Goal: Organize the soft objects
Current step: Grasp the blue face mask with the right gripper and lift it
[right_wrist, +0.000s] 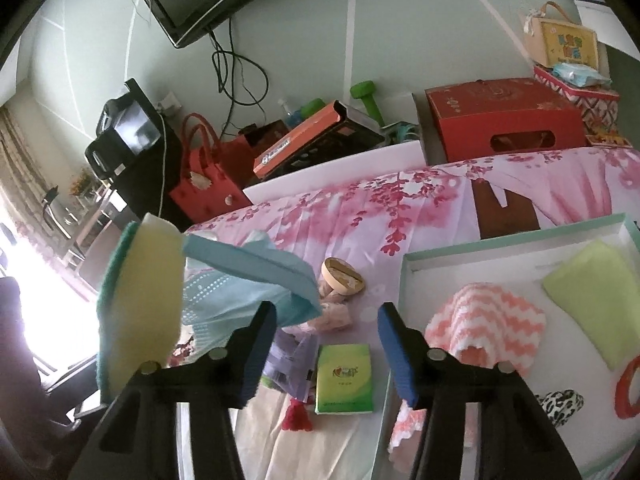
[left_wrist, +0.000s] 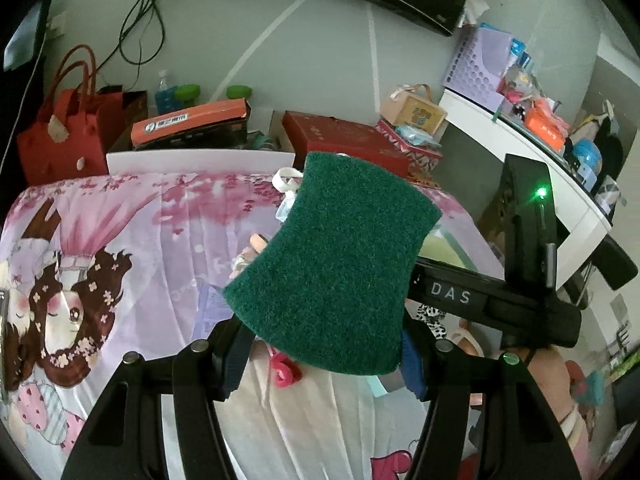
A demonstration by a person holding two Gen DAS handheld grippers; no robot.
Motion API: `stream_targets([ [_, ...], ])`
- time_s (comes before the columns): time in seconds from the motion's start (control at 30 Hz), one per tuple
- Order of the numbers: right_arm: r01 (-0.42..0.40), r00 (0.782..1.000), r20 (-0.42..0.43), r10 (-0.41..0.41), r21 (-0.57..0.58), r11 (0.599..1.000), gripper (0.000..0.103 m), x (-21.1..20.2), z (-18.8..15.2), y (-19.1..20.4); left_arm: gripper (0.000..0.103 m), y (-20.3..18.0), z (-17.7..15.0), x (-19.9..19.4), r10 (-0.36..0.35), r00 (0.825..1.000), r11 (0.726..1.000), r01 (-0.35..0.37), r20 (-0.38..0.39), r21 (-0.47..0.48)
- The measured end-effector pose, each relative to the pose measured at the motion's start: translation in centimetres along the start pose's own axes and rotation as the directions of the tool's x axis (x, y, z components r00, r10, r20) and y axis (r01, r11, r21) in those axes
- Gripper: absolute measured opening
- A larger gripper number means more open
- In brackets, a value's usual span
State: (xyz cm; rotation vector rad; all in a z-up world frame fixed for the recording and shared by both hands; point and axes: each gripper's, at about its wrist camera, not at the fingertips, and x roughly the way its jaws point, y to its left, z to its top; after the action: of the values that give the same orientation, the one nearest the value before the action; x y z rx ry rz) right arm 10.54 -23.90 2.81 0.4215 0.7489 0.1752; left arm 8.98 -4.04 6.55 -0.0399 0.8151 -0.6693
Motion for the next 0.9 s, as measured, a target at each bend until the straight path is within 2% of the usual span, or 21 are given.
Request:
stream_targets([
  [0.1, -0.017, 1.0, -0.001, 0.017, -0.005, 1.0, 0.044, 0.0, 0.0, 0.0, 0.064, -0.4, -0.1, -0.1, 0.002, 1.0, 1.0, -0.002, 0.001, 0.019],
  [0.17, -0.015, 1.0, -0.001, 0.015, -0.018, 1.0, 0.031, 0.1, 0.0, 0.3, 0.064, -0.4, -0.1, 0.1, 0.002, 1.0, 1.0, -0.002, -0.004, 0.019],
  [0.33, -0.005, 1.0, -0.008, 0.005, -0.014, 1.0, 0.03, 0.2, 0.0, -0.1, 0.064, -0.3, -0.2, 0.0, -0.009, 1.0, 1.0, 0.009, 0.0, 0.016],
  [0.47, -0.03, 1.0, 0.002, 0.03, -0.005, 1.0, 0.03, -0.1, 0.1, -0.4, 0.064, -0.3, -0.3, -0.4, -0.02, 1.0, 0.999, 0.02, 0.012, 0.029],
  [0.73, -0.18, 0.982, -0.043, 0.182, 0.055, 0.982, 0.033, 0.6, -0.3, -0.4, 0.064, -0.3, -0.2, -0.6, -0.029, 0.999, 0.999, 0.028, 0.016, 0.035],
  [0.9, -0.198, 0.978, -0.052, 0.202, 0.077, 0.977, 0.033, 1.0, -0.5, -0.5, 0.064, -0.4, -0.3, -0.5, -0.023, 1.0, 0.999, 0.022, 0.008, 0.036],
])
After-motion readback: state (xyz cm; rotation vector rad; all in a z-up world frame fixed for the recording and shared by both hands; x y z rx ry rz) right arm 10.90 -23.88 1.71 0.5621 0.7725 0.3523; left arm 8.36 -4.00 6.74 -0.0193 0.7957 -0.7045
